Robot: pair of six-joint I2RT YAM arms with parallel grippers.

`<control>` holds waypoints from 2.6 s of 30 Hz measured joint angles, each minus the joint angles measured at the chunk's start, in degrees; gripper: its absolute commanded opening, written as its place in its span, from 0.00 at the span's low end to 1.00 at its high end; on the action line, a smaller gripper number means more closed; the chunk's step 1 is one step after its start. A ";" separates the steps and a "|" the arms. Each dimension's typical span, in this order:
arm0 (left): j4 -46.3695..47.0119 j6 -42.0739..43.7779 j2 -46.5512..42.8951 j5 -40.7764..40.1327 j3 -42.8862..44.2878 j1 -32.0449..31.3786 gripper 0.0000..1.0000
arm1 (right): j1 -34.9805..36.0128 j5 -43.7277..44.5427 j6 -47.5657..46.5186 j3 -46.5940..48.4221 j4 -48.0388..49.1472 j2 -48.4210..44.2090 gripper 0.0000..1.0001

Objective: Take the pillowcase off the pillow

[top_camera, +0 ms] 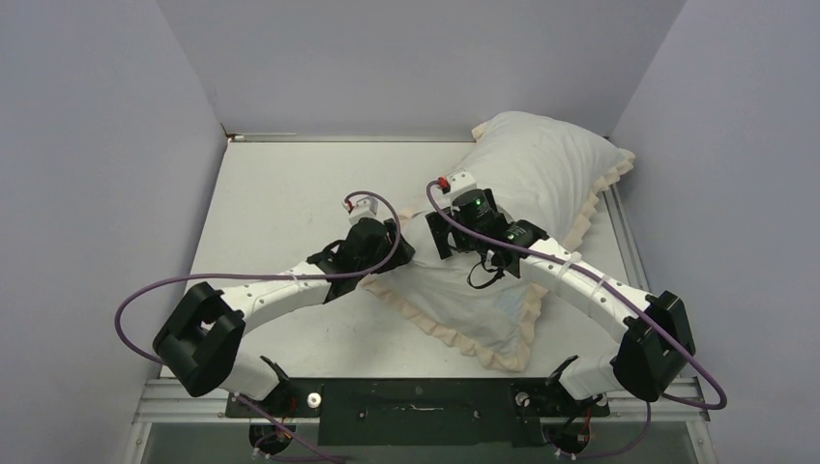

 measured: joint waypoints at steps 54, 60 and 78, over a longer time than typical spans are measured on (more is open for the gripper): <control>17.35 -5.79 -6.16 -2.69 -20.92 -2.82 0.00 | 8.96 5.42 -2.89 1.68 3.54 5.95 0.05; 20.13 -6.32 -7.96 -0.87 -21.14 -1.88 0.00 | -0.39 -7.06 1.29 -4.76 6.08 -5.42 0.05; 19.69 -5.20 -11.63 6.58 -24.74 8.79 0.00 | -17.29 -31.52 10.67 -13.81 13.27 -18.82 0.05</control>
